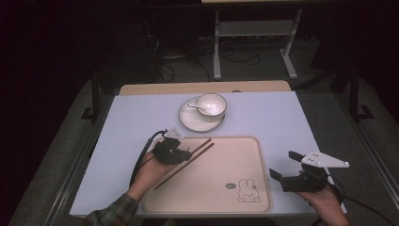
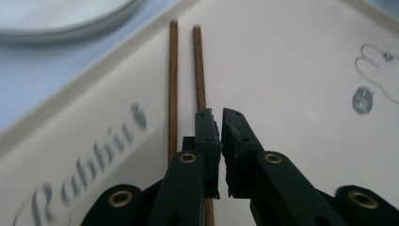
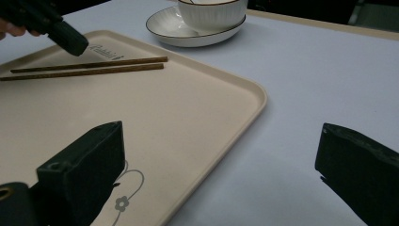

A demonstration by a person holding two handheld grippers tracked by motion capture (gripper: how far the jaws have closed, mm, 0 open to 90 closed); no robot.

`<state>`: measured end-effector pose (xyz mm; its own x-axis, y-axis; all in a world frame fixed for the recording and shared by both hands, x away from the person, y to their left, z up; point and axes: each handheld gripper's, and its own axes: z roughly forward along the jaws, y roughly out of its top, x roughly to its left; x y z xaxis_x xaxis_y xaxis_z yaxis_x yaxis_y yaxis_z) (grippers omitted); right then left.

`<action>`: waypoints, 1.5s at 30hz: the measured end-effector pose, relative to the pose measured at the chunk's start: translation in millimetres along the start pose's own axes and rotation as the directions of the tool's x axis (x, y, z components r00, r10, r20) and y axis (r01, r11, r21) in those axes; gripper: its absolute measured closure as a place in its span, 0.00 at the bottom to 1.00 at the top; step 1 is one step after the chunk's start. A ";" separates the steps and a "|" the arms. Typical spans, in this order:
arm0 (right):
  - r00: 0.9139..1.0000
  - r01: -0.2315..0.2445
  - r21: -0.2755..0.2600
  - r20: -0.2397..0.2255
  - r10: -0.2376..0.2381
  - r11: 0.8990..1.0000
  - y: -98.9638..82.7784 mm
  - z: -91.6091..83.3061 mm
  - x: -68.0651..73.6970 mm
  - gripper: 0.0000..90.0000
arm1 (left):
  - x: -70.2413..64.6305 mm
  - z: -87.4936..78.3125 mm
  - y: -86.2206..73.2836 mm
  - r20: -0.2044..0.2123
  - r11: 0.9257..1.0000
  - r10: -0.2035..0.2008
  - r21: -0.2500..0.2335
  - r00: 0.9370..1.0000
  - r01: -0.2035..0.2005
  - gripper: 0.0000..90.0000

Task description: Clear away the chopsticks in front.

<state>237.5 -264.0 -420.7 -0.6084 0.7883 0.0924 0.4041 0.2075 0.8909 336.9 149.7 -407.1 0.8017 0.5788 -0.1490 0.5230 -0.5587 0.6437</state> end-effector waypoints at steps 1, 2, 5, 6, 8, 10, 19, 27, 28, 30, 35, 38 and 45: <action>1.000 0.000 0.000 0.000 0.000 1.000 0.0 0.0 0.0 0.02 | 0.8 4.2 6.2 0.011 1.000 0.010 -0.007 1.000 -0.010 0.96; 1.000 -0.001 0.000 0.001 0.001 1.000 -0.1 0.0 -0.1 0.02 | 1.2 8.3 10.9 0.013 1.000 0.018 -0.008 1.000 -0.018 0.98; 1.000 -0.003 0.000 0.001 0.003 1.000 -0.1 0.1 -0.5 0.02 | 2.9 21.8 23.0 0.021 0.999 0.041 -0.002 0.999 -0.041 0.99; 1.000 -0.003 0.001 0.001 0.003 1.000 -0.2 0.2 -0.4 0.02 | 3.3 26.7 26.3 0.026 0.999 0.044 0.002 0.999 -0.044 0.99; 1.000 -0.002 0.001 0.000 0.002 1.000 -0.5 0.3 -0.5 0.02 | 2.7 36.5 31.8 0.035 0.999 0.048 0.008 0.998 -0.048 0.99; 1.000 -0.004 0.002 0.001 0.004 1.000 -0.6 0.1 -0.8 0.02 | 2.0 46.3 36.2 0.036 0.998 0.061 0.017 0.997 -0.062 0.99; 1.000 -0.006 0.001 -0.001 0.006 1.000 -0.7 0.2 -1.4 0.02 | 4.0 73.7 41.8 0.025 0.997 0.074 0.036 0.997 -0.075 0.99; 1.000 -0.005 0.002 -0.002 0.005 1.000 -0.9 0.3 -1.5 0.02 | 15.5 71.1 37.6 0.008 0.998 0.055 0.033 0.998 -0.055 0.99; 1.000 -0.006 0.002 -0.002 0.006 1.000 -0.8 0.2 -1.5 0.02 | 16.6 70.5 36.9 0.008 0.998 0.049 0.030 0.999 -0.050 0.99; 1.000 -0.005 0.000 -0.003 0.005 1.000 -0.8 0.0 -1.5 0.02 | 18.5 68.9 36.0 0.009 0.998 0.048 0.035 0.999 -0.048 0.99; 1.000 -0.006 -0.001 -0.003 0.006 1.000 -0.8 -0.4 -1.8 0.02 | 25.8 62.7 30.8 0.001 0.999 0.024 0.034 1.000 -0.024 0.99; 1.000 -0.006 -0.001 -0.003 0.006 1.000 -0.8 -0.5 -2.0 0.02 | 30.9 57.9 26.6 -0.006 0.999 0.007 0.034 1.000 -0.007 0.99; 1.000 -0.006 0.000 -0.002 0.006 1.000 -0.8 -0.5 -2.1 0.02 | 40.5 44.6 15.1 -0.019 0.999 -0.019 0.039 1.000 0.019 0.99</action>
<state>238.1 -266.1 -421.4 -0.6074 0.7882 0.0992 0.4078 0.2021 0.8904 390.1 138.3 -437.0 0.7862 0.6003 -0.1467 0.5492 -0.5699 0.6112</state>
